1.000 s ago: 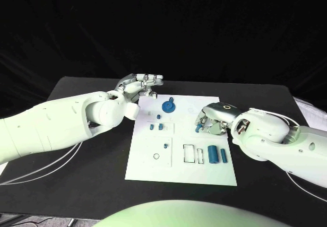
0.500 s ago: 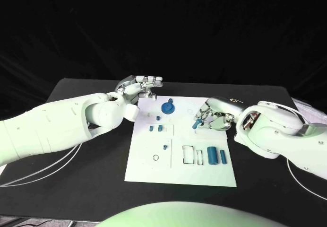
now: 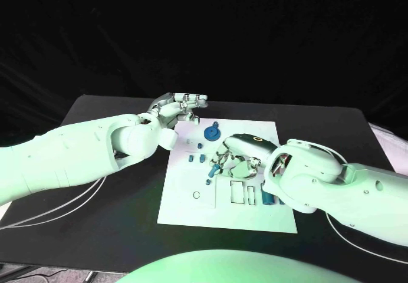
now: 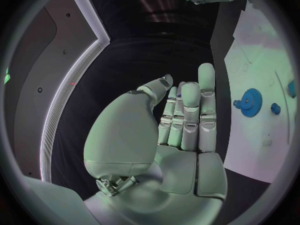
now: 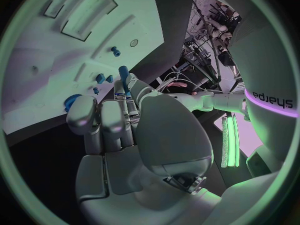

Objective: Assemble the parts on the task board

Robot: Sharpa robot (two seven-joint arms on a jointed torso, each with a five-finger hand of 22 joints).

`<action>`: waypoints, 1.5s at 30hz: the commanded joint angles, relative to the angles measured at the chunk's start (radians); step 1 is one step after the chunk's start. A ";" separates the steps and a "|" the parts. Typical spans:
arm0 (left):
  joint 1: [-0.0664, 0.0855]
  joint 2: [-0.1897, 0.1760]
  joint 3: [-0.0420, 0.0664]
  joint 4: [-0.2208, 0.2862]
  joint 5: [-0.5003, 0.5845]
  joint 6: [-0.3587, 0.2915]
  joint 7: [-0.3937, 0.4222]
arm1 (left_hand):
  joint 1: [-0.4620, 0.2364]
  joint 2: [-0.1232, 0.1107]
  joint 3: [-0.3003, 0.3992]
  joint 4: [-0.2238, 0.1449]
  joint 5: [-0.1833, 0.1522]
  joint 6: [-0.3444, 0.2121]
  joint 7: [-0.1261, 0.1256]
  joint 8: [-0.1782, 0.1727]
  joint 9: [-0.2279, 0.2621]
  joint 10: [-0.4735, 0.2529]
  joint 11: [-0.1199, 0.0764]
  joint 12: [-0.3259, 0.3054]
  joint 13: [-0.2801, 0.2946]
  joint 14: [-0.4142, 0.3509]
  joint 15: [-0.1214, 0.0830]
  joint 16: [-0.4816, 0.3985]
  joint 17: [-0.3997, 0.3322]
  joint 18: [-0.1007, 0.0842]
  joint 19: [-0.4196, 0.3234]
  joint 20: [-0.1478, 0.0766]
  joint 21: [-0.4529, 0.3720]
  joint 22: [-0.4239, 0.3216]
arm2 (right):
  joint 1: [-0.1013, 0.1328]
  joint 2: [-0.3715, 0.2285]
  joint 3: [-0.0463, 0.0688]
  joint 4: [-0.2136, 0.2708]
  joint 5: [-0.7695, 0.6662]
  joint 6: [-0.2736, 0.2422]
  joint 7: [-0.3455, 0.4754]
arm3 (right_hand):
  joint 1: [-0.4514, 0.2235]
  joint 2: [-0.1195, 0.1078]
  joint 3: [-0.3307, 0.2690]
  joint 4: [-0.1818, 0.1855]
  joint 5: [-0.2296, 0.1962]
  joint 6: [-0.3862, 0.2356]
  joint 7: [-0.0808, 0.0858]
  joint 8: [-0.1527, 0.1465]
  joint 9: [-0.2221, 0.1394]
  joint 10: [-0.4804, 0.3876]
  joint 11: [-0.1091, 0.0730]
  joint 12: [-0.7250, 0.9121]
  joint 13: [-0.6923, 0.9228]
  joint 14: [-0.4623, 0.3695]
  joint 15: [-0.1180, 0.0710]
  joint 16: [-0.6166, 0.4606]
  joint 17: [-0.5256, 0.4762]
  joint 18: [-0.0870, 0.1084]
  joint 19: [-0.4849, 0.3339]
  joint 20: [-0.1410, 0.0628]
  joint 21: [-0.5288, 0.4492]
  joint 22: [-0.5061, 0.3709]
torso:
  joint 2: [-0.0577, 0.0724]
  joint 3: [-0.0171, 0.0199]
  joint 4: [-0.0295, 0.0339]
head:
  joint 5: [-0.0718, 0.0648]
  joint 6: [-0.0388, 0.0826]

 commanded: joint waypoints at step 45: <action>-0.001 0.013 0.000 -0.006 -0.004 0.046 -0.017 | 0.015 0.016 -0.004 -0.006 -0.005 -0.010 0.002 0.004 0.000 -0.011 0.000 0.009 0.000 -0.011 -0.001 -0.004 -0.004 0.019 -0.005 0.000 -0.008 -0.003 | -0.100 0.137 -0.015 -0.103 -0.145 0.058 0.055 | -0.016 -0.004 0.016 0.001 0.003 0.003 0.003 0.002 0.000 -0.007 0.010 -0.009 -0.001 0.011 -0.004 0.005 -0.003 -0.018 0.000 -0.001 0.003 -0.003 | 0.001 0.0017 -0.0016 | 0.026 -0.016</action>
